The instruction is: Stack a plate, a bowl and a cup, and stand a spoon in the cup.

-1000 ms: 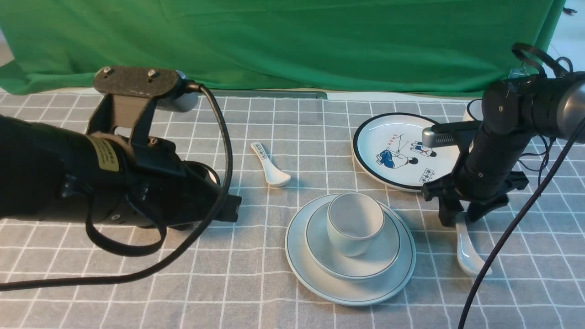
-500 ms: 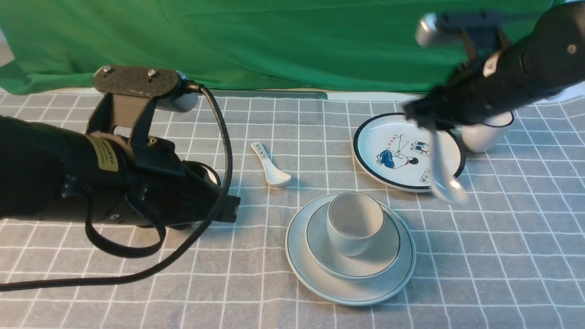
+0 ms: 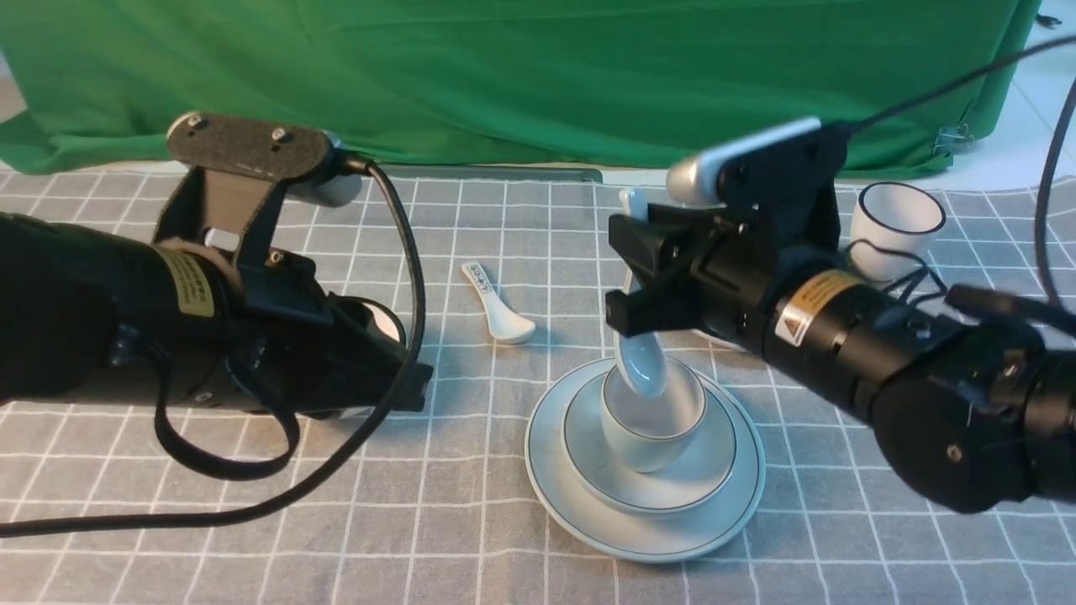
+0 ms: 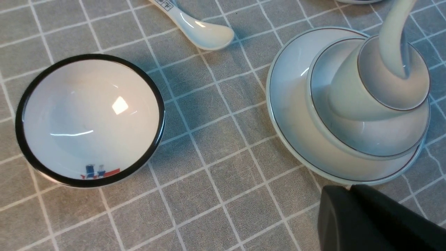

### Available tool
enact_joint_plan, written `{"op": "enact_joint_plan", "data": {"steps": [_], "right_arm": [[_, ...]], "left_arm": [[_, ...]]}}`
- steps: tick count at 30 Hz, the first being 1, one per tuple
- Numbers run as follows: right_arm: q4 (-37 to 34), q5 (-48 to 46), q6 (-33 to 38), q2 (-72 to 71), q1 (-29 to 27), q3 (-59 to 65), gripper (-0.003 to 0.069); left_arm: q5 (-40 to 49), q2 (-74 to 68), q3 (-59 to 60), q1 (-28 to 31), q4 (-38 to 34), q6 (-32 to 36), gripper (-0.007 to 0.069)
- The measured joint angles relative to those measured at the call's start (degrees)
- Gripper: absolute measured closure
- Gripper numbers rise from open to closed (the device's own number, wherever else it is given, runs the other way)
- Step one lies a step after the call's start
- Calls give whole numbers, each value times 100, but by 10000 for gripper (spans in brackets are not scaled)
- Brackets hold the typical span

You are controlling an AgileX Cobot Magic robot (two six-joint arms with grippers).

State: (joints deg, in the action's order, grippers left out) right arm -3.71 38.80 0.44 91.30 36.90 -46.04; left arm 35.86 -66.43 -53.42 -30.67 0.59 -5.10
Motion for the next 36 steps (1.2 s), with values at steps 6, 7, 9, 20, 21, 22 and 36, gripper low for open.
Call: {"op": "enact_joint_plan", "data": {"steps": [6,7,9,20,21,22,36], "right_arm": [[0,504,196,255,0,215,470],[0,504,201,293,5,234,470],[0,498,209,338,13,256,470],[7,562,240,439,87,345,368],[7,562,246,439,94,345,360],[7,549,246,433,94,345,358],[-68,-3704,917,-2470,-521,-145,575]], "left_arm": [[-5,0,0,0,44,0,616],[-16,0,0,0,44,0,616],[-16,0,0,0,44,-26,616],[-40,0,0,0,45,-125,616],[-40,0,0,0,45,-133,616],[-40,0,0,0,45,-140,616],[180,668,0,0,770,-911,616]]}}
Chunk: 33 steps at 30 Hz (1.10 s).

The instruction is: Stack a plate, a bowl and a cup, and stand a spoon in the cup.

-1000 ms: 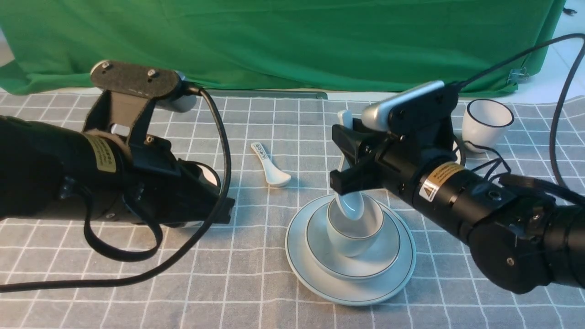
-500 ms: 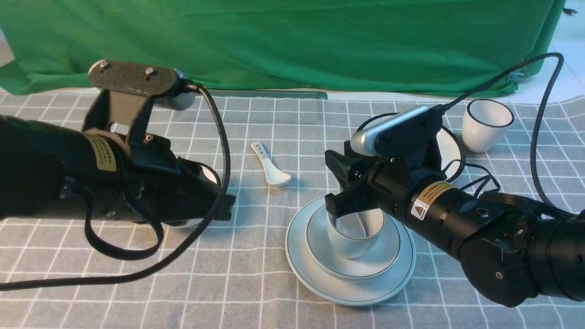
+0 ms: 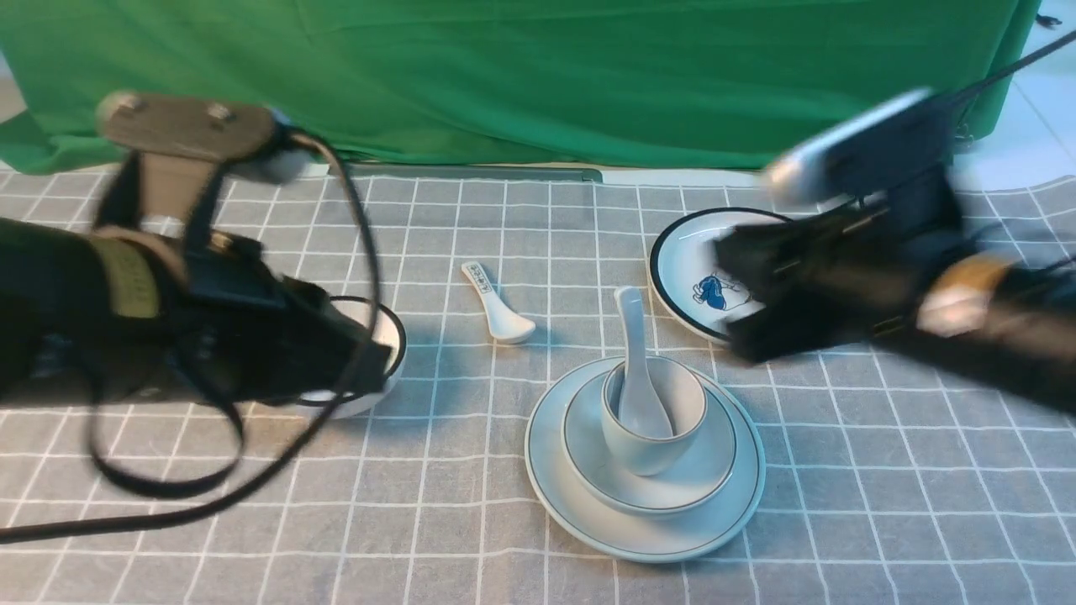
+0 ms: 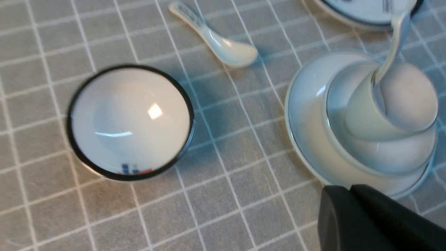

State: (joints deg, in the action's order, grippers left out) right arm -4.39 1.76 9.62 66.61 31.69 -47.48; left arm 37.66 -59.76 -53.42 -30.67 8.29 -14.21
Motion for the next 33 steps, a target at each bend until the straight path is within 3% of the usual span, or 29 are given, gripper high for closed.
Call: {"op": "enact_joint_plan", "data": {"steps": [3,8,16,24,33], "right_arm": [[5,-813,32,-1148,-376,-91,631],[15,-1481,19,-2769,-1021,48,640],[23,-1102,-404,-5156,-1208,1598,641],[23,-718,-477,-6102,-1208,2341,628],[23,-710,-479,-6130,-1208,2378,589]], "left_arm": [[112,529,6,0,364,-341,616],[-33,1503,312,0,893,-592,616],[-490,3490,1973,0,1424,-1304,616],[-777,4925,2962,0,1408,-1344,615],[-1118,5147,3034,0,1413,-1344,613]]}}
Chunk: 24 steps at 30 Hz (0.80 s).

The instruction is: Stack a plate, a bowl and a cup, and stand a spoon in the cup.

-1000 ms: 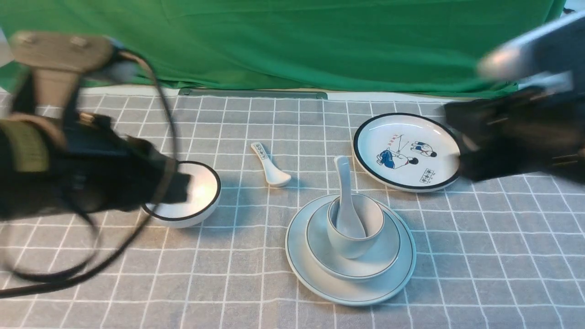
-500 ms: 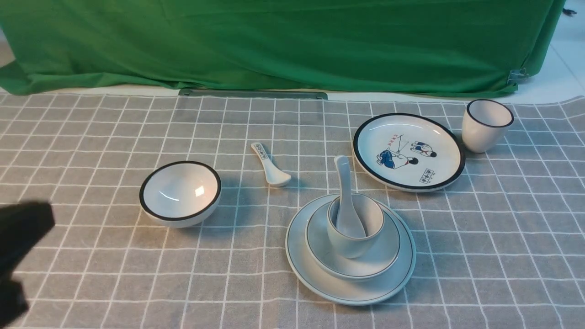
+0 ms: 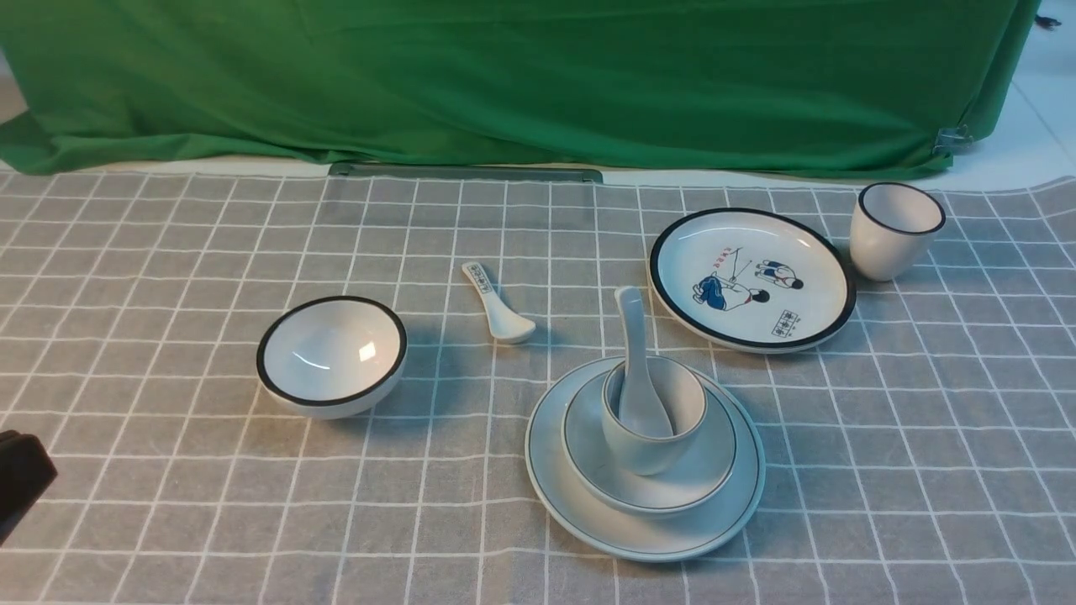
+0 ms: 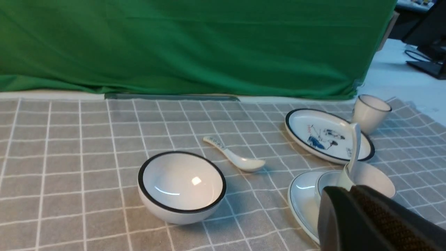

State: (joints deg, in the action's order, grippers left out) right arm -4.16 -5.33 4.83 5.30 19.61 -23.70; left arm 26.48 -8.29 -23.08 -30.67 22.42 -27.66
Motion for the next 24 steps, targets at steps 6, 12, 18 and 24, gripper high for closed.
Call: {"op": "enact_joint_plan", "data": {"steps": [6,12,18,24], "right_arm": [[0,0,-5,0,0,0,583],[0,0,-5,0,0,0,572],[0,0,-5,0,0,0,571],[0,8,-5,-2,0,0,569]], "left_arm": [[0,0,0,0,0,0,613],[-4,0,0,0,27,37,613],[-391,314,321,312,-703,743,613],[-1312,817,1324,1582,-2576,3297,613]]}}
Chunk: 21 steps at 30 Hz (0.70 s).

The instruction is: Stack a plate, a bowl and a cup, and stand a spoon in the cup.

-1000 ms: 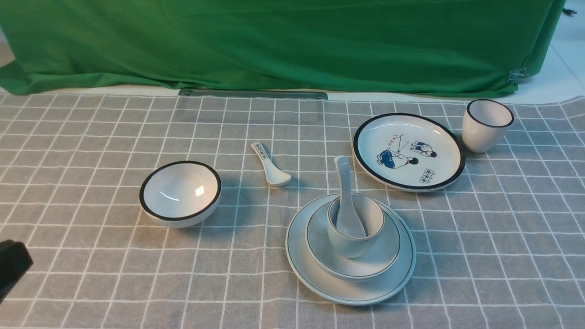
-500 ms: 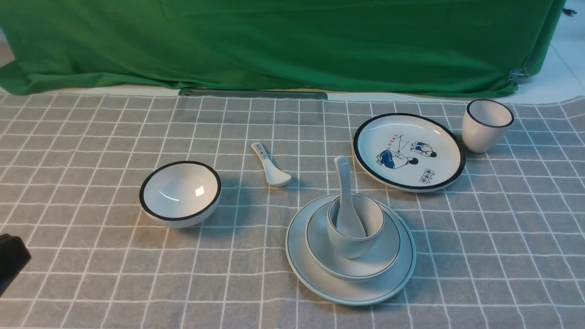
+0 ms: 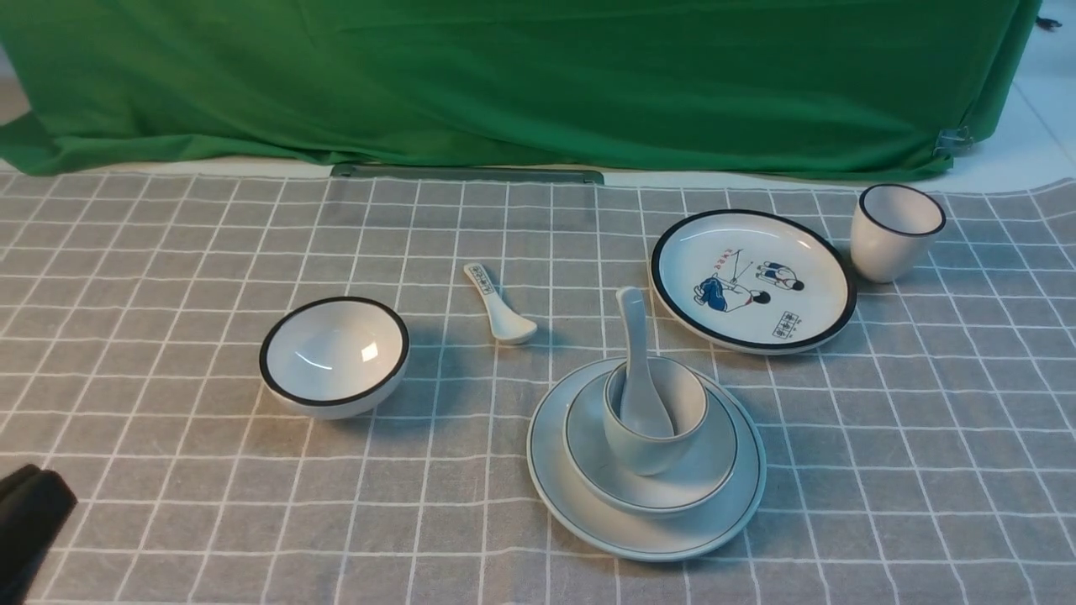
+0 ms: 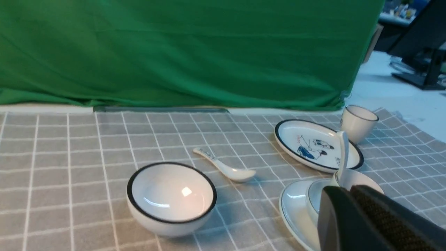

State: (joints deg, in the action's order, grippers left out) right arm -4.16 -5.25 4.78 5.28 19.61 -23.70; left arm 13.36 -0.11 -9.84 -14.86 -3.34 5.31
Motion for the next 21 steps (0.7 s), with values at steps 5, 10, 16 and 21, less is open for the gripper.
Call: {"op": "enact_joint_plan", "data": {"steps": [5,10,16,21], "right_arm": [[0,13,0,-5,0,0,569],[0,18,0,-7,0,0,557],[0,18,0,-7,0,0,545],[0,18,0,-7,0,0,533]], "left_arm": [[-317,5,920,1163,-536,696,613],[-133,5,1020,1583,-599,817,612],[-79,5,1020,1583,-604,830,612],[-65,5,1020,1583,-604,839,612]]}}
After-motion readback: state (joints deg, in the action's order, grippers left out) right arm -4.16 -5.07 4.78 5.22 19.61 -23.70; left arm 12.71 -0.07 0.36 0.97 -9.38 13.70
